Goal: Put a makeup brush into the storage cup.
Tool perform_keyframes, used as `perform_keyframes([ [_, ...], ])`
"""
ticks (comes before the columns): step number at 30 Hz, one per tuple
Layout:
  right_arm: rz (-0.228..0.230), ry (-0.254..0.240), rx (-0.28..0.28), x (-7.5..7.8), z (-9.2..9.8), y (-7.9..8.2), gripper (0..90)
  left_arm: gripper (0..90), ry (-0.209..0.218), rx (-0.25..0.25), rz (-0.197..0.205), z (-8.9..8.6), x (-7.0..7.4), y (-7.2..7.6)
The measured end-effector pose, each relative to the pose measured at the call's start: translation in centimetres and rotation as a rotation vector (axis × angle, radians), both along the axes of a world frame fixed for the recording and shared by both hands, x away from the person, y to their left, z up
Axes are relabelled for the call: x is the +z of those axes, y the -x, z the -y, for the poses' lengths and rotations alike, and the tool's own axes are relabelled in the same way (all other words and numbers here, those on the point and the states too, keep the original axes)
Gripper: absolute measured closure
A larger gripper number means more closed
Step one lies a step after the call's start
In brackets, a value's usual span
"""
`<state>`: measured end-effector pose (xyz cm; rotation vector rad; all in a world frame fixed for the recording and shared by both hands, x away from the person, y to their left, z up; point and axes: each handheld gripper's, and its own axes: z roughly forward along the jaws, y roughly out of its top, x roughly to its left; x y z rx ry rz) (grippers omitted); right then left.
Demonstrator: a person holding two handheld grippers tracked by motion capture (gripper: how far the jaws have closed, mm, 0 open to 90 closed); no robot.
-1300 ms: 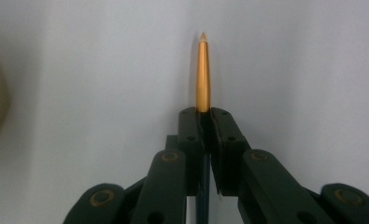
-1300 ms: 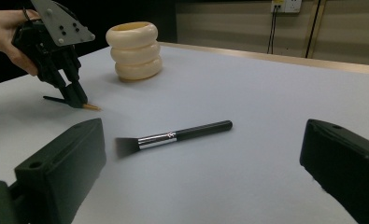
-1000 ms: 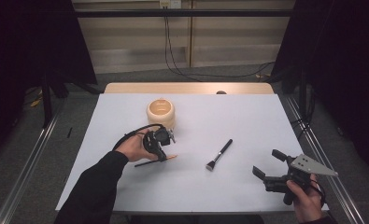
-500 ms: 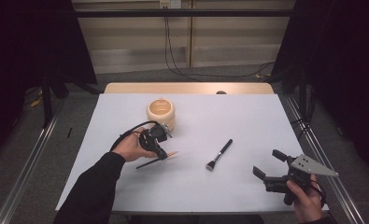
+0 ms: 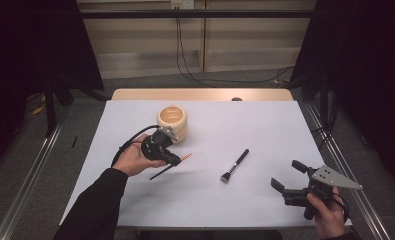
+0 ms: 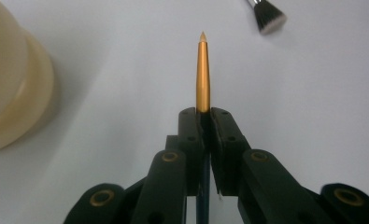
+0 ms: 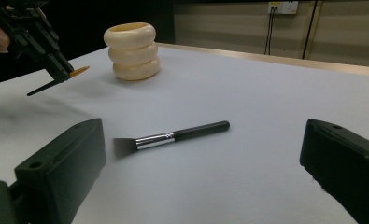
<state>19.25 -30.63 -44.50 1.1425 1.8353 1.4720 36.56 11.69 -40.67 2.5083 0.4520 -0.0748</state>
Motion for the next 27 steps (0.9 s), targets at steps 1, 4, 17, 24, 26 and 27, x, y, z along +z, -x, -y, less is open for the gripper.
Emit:
perform_keyframes([
  [1, 0.003, 0.006, -0.004, 0.0, 0.0, 0.0, 0.0, 83.8, 0.002, -0.012, 0.001, -0.1, 0.1, 0.0],
  [4, -0.001, -0.009, -0.005, 0.0, 0.0, 0.0, 0.0, 83.8, 0.035, -0.004, 0.003, -0.1, 0.3, 0.4],
  [17, -0.002, -0.011, -0.001, 0.1, 0.0, 0.1, 0.0, 83.8, 0.209, 0.116, 0.064, -1.9, 1.2, 1.2],
  [24, -0.003, -0.011, 0.000, 0.1, 0.0, 0.1, 0.0, 83.8, 0.309, 0.194, 0.092, -3.0, 1.6, 1.1],
  [26, 0.004, -0.008, 0.002, 0.0, 0.1, 0.1, 0.0, 83.8, 0.319, 0.199, 0.103, -3.0, 1.7, 1.2],
  [27, 0.004, -0.008, 0.002, 0.0, 0.1, 0.1, 0.0, 83.8, 0.343, 0.200, 0.101, -3.0, 1.7, 1.3],
])
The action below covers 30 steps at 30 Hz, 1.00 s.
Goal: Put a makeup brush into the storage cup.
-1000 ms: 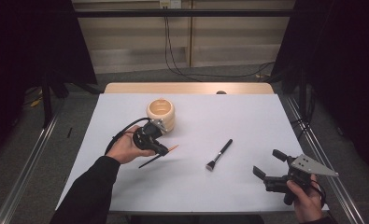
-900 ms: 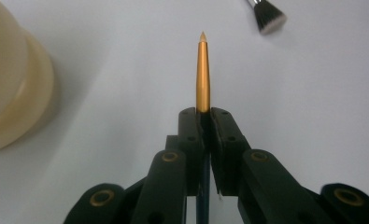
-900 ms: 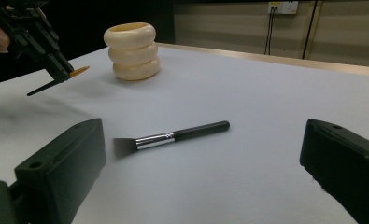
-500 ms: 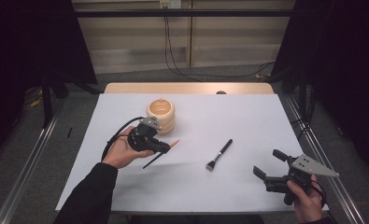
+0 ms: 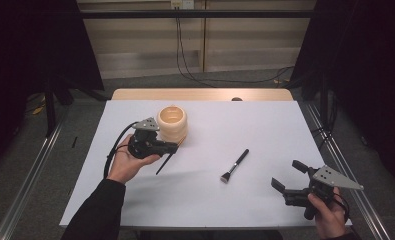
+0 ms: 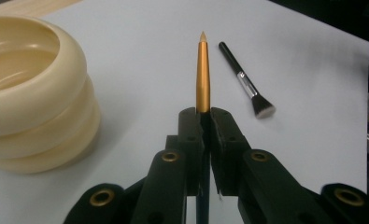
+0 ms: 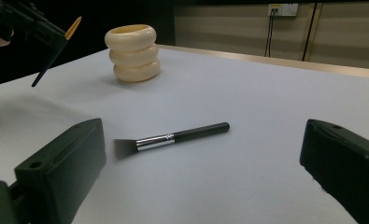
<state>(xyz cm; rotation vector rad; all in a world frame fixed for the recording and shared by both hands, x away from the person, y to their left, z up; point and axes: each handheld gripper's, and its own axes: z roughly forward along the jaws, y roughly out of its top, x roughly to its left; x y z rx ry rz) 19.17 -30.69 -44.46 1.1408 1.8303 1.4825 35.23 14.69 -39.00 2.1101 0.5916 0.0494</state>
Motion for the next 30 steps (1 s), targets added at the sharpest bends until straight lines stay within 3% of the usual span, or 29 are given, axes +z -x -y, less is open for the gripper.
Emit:
perform_keyframes([
  [4, 0.002, 0.002, -0.002, 0.0, 0.0, 0.0, 0.0, 83.7, 0.021, 0.040, 0.034, -0.1, 0.6, 0.2],
  [12, 0.006, 0.001, -0.007, 0.0, 0.1, 0.0, 0.0, 83.8, 0.129, 0.148, 0.104, -1.8, 1.7, 0.2],
  [20, 0.011, -0.001, -0.008, 0.1, 0.1, 0.0, 0.0, 83.8, 0.228, 0.193, 0.222, -2.1, 2.3, 0.6],
  [24, 0.008, -0.002, -0.011, 0.1, 0.1, 0.1, 0.0, 83.8, 0.273, 0.200, 0.240, -2.1, 2.3, 0.5],
  [27, 0.012, -0.005, -0.010, 0.1, 0.1, 0.1, 0.0, 83.8, 0.291, 0.233, 0.252, -2.1, 2.4, 0.6],
  [28, 0.013, -0.006, -0.010, 0.1, 0.1, 0.1, 0.0, 83.8, 0.274, 0.236, 0.269, -2.1, 2.5, 0.7],
  [30, 0.017, -0.010, -0.008, 0.1, 0.1, 0.1, 0.0, 83.8, 0.307, 0.219, 0.268, -2.1, 2.6, 0.7],
])
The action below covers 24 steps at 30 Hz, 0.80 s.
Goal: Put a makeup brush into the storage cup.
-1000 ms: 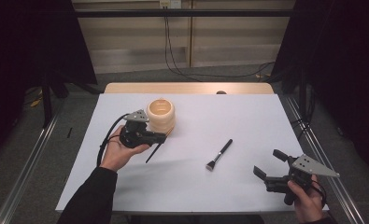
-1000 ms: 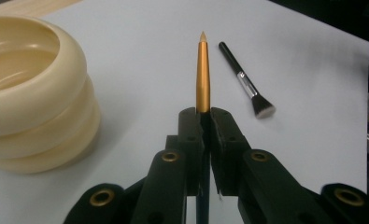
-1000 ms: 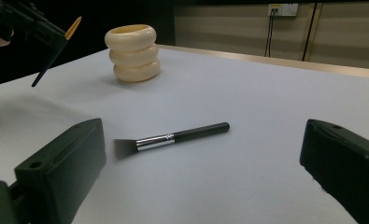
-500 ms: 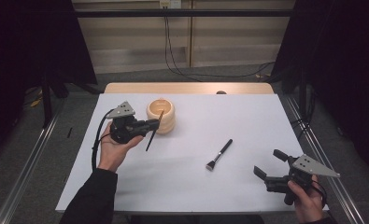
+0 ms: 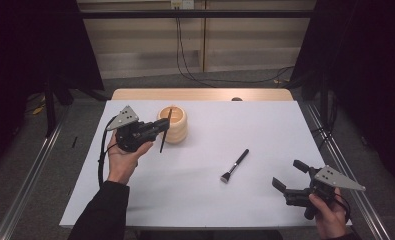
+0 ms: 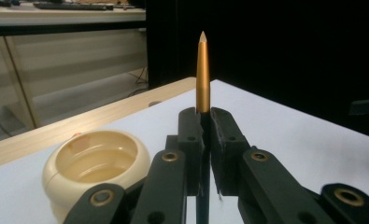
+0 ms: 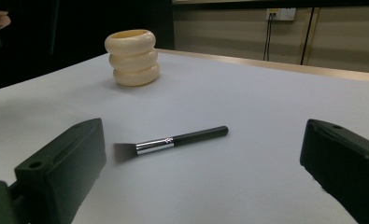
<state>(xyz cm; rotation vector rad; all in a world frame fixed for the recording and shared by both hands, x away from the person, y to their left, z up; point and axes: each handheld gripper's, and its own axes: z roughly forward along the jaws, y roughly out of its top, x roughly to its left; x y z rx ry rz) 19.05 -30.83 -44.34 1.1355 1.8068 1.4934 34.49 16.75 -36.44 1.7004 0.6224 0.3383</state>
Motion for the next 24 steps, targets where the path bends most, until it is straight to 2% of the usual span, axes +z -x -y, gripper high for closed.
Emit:
perform_keyframes([
  [1, 0.002, -0.004, 0.003, 0.0, 0.0, 0.0, 0.0, 83.8, -0.008, 0.018, 0.003, 0.0, 0.1, 0.1],
  [3, 0.010, -0.012, -0.003, 0.1, -0.1, 0.0, 0.0, 83.8, 0.006, 0.010, 0.002, -0.1, 0.1, -0.1],
  [4, 0.017, -0.010, -0.003, 0.0, -0.1, 0.0, 0.0, 83.8, 0.000, 0.007, 0.000, -0.2, 0.1, -0.2],
  [5, 0.020, -0.010, -0.002, 0.1, -0.1, 0.0, 0.0, 83.8, 0.011, 0.013, -0.002, -0.2, 0.1, -0.2],
  [6, 0.020, -0.012, -0.002, 0.1, -0.1, 0.1, 0.0, 83.8, -0.001, 0.025, -0.008, -0.2, 0.1, -0.3],
  [10, 0.025, -0.019, -0.009, 0.1, -0.1, 0.1, 0.0, 83.8, 0.010, 0.034, -0.014, -0.3, 0.3, -0.7],
  [14, 0.027, -0.022, -0.004, 0.0, -0.2, 0.1, 0.0, 83.8, -0.005, 0.035, -0.006, -0.4, 0.6, -1.2],
  [16, 0.034, -0.025, -0.002, 0.1, -0.2, 0.1, 0.0, 83.8, 0.014, 0.046, -0.006, -0.3, 0.8, -1.5],
  [17, 0.029, -0.028, -0.001, 0.1, -0.3, 0.2, 0.0, 83.8, -0.002, 0.052, 0.001, -0.3, 0.9, -1.6],
  [19, 0.032, -0.029, 0.000, 0.1, -0.3, 0.2, 0.0, 83.8, -0.010, 0.068, 0.008, -0.2, 1.2, -1.8],
  [22, 0.031, -0.029, -0.002, 0.1, -0.3, 0.2, 0.0, 83.8, -0.001, 0.051, 0.012, 0.2, 1.5, -2.1],
  [24, 0.030, -0.029, -0.004, 0.1, -0.3, 0.2, 0.0, 83.8, -0.016, 0.049, 0.026, 0.4, 1.7, -2.2],
])
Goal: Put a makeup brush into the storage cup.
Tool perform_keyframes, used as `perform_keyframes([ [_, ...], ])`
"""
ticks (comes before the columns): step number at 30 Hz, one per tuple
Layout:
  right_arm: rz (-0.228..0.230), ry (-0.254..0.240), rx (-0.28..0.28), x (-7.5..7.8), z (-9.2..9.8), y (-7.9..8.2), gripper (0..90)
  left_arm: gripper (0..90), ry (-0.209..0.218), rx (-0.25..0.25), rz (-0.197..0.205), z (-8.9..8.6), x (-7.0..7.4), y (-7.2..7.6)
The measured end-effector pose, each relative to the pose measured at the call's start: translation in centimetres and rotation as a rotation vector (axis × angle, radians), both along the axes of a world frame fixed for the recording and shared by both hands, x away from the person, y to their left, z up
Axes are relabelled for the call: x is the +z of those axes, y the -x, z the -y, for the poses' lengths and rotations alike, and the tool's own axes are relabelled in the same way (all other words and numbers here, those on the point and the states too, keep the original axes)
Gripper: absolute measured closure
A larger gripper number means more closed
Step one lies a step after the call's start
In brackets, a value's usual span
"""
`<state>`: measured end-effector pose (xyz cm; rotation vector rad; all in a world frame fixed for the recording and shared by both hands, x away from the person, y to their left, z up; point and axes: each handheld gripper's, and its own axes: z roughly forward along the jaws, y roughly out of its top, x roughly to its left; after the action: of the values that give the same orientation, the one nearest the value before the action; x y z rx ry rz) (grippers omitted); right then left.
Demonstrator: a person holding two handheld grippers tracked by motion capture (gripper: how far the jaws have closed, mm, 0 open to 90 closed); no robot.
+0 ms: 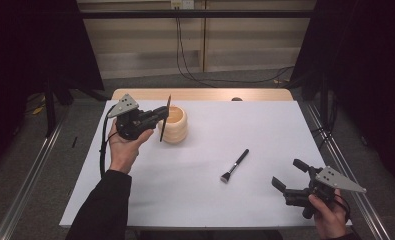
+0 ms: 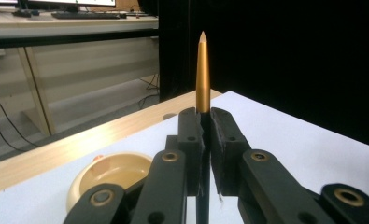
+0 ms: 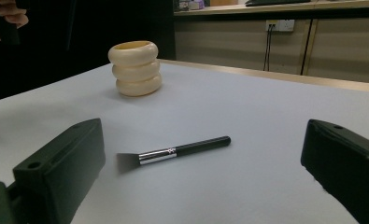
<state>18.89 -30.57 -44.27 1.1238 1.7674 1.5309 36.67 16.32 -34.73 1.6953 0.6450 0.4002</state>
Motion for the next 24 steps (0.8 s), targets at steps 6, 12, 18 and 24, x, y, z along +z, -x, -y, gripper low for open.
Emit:
perform_keyframes([
  [6, 0.001, -0.002, -0.004, 0.0, 0.1, 0.0, 0.0, 83.8, -0.007, -0.003, -0.001, 0.5, 0.5, -0.9],
  [12, 0.000, 0.002, -0.001, 0.0, 0.1, 0.0, 0.0, 83.8, -0.008, 0.024, -0.008, 0.8, 1.1, -1.7],
  [18, 0.002, 0.006, -0.001, 0.0, 0.1, 0.0, 0.0, 83.8, -0.008, 0.036, -0.013, 1.3, 1.2, -2.6],
  [24, 0.001, 0.007, 0.003, 0.0, 0.1, 0.0, 0.0, 83.8, -0.016, 0.049, -0.016, 1.6, 1.3, -3.5],
])
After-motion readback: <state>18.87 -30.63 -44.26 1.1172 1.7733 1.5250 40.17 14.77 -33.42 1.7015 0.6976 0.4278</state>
